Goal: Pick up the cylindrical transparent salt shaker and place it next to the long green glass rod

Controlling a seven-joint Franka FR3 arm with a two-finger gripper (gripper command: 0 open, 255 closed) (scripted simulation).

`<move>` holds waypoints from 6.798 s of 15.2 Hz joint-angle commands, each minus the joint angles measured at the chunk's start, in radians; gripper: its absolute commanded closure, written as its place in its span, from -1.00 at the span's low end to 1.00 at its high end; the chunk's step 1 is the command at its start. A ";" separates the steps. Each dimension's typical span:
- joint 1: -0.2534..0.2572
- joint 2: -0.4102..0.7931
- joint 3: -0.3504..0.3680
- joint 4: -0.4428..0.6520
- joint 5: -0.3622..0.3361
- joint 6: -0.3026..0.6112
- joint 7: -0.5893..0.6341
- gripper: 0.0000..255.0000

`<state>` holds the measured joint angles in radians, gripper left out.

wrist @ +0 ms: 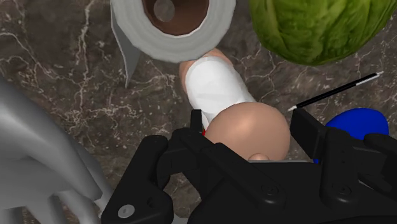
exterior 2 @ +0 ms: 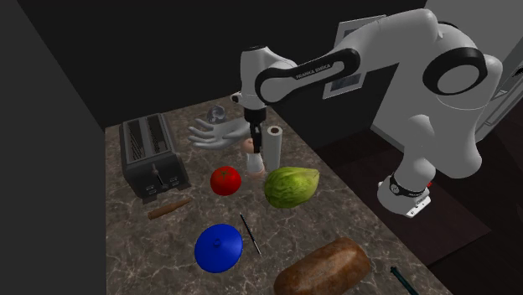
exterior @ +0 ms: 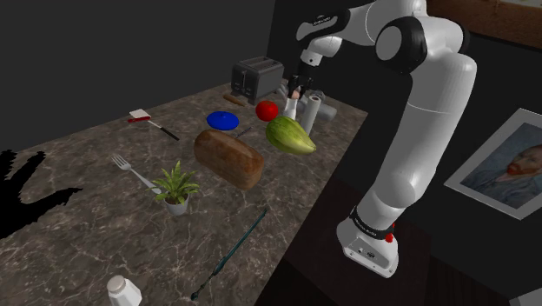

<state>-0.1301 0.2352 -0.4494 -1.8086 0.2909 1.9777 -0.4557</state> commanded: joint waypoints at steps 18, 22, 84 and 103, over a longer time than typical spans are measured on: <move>-0.005 -0.041 -0.011 0.202 -0.037 -0.233 0.054 1.00; -0.009 -0.040 -0.013 0.258 -0.038 -0.287 0.062 1.00; 0.387 -0.585 0.597 -0.078 -0.124 -0.317 1.086 1.00; 0.551 -0.243 0.935 0.275 -0.245 -0.289 1.597 1.00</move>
<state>0.4103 -0.0327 0.4703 -1.5640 0.0616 1.6945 1.1127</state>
